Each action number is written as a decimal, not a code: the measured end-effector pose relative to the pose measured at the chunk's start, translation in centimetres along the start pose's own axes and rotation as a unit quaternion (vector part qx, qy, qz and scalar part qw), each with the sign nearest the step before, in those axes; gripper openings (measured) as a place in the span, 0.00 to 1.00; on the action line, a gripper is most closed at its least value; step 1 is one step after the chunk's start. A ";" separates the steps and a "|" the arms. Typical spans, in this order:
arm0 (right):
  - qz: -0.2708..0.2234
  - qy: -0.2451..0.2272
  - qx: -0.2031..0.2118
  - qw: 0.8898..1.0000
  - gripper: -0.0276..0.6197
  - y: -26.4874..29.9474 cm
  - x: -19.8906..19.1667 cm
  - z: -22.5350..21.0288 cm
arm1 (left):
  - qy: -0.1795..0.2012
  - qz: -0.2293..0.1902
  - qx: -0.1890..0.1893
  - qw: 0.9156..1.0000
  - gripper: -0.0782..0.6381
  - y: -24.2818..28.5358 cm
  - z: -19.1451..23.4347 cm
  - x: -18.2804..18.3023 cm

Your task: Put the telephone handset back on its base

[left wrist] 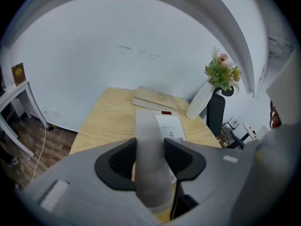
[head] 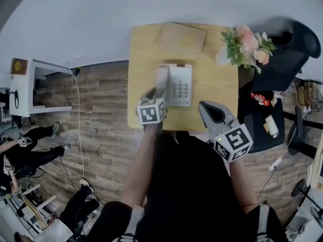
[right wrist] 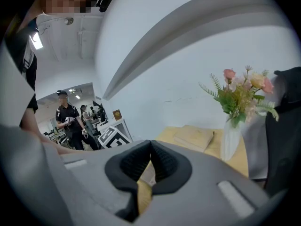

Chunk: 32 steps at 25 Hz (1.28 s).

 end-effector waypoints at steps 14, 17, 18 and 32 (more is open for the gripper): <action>0.002 0.008 -0.006 1.000 0.05 0.1 -0.1 -0.8 | 0.000 0.012 0.001 1.000 0.38 1.7 -0.3 0.5; 0.003 0.009 -0.005 1.000 0.05 0.2 -0.1 -0.9 | -0.002 0.017 0.003 1.000 0.38 2.0 -0.2 0.4; 0.003 0.010 -0.005 1.000 0.05 0.3 -0.2 -0.9 | -0.003 0.018 0.004 1.000 0.38 2.1 -0.2 0.4; 0.007 0.013 -0.004 1.000 0.05 0.7 -0.1 -1.6 | -0.007 0.034 0.004 0.999 0.38 3.5 0.1 -0.1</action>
Point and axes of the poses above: the fingertips, and each gripper's own axes: y forward along the fingers, z to its left, x out of its top, the point moved 9 cm from there along -y, backward along the fingers, and after that the axes turned 1 degree about -y, right-handed, at the moved point
